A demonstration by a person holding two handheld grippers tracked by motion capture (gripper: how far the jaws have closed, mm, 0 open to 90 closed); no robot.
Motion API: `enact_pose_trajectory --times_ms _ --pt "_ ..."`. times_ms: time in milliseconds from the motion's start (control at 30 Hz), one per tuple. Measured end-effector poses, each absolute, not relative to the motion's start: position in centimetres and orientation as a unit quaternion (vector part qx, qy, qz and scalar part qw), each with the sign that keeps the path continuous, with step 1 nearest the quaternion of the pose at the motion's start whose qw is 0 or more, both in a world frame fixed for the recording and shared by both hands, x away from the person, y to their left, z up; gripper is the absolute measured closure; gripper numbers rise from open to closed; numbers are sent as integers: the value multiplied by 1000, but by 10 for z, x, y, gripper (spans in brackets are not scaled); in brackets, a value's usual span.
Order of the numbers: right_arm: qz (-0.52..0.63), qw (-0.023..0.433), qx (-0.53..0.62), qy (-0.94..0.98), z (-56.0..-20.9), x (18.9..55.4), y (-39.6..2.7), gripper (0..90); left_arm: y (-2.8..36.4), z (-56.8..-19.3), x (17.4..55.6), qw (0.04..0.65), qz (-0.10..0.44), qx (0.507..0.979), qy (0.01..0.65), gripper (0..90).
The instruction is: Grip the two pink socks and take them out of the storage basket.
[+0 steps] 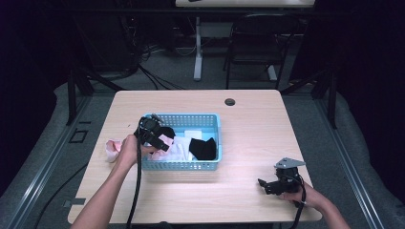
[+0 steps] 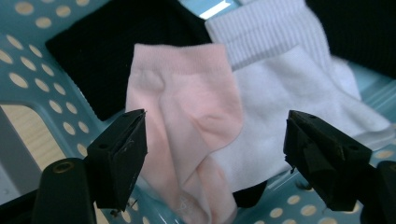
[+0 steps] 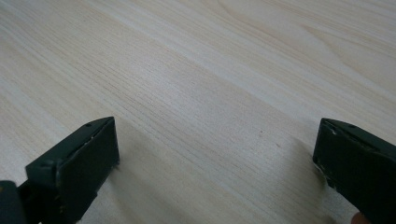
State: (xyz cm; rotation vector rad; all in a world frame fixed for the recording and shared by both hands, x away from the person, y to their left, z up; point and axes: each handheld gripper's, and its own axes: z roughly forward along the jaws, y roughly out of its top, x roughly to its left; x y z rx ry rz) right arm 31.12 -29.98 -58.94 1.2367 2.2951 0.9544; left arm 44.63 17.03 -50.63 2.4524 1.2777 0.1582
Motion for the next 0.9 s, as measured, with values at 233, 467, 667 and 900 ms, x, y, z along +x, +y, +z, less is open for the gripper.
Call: enact_pose_trajectory --times_ms 233,467,667,900 --pt "340 180 438 813 -589 311 -300 0 175 -517 448 174 48 867 465 345" --pt "338 182 438 813 -589 311 -300 0 175 -525 449 159 41 870 464 461" --pt "339 181 438 813 -589 311 -300 0 172 -529 449 144 39 873 463 584" --pt "340 180 438 813 -589 311 -300 0 172 -529 449 138 41 874 464 775"
